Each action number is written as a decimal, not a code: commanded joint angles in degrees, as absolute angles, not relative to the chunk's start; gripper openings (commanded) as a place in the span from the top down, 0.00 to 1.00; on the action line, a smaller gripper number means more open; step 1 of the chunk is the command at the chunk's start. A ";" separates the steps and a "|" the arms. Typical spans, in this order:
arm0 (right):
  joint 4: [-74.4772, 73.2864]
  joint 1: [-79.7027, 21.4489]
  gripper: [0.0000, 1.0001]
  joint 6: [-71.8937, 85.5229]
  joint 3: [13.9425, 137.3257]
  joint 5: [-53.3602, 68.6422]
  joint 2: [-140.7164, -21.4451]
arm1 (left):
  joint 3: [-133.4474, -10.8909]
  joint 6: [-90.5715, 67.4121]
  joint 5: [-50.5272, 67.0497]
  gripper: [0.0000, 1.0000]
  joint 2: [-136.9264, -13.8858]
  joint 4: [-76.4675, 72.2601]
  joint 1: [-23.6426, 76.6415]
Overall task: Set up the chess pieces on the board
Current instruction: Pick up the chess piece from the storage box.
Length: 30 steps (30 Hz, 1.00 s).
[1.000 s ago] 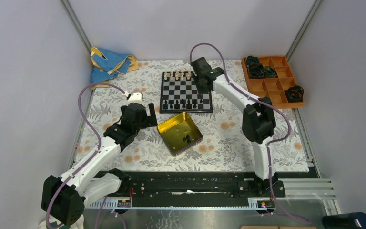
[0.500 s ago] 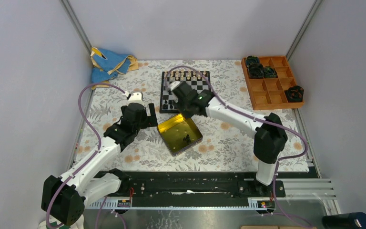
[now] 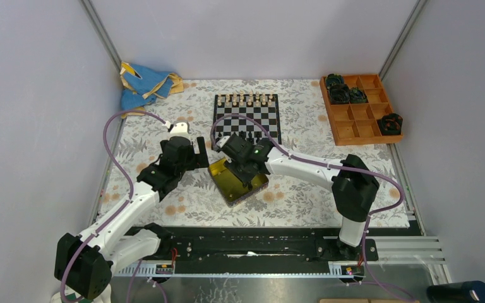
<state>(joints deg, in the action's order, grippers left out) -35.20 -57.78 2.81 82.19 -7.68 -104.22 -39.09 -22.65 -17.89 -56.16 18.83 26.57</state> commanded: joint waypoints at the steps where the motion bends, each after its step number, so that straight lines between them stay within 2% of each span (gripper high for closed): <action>1: -33.42 -59.06 0.63 3.47 80.87 -6.01 -101.84 | -38.63 -23.38 -17.36 0.01 -55.28 15.56 26.28; 15: -33.22 -58.24 0.63 3.57 82.44 -11.74 -106.61 | -38.58 -23.37 -17.98 0.01 -55.59 15.64 26.28; 30: -32.58 -55.23 0.63 4.81 83.14 -9.15 -108.45 | -38.51 -23.23 -17.95 0.01 -56.14 15.34 26.28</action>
<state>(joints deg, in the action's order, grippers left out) -33.47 -56.07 3.99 80.62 -9.52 -108.27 -39.07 -22.68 -17.78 -56.14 18.83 26.57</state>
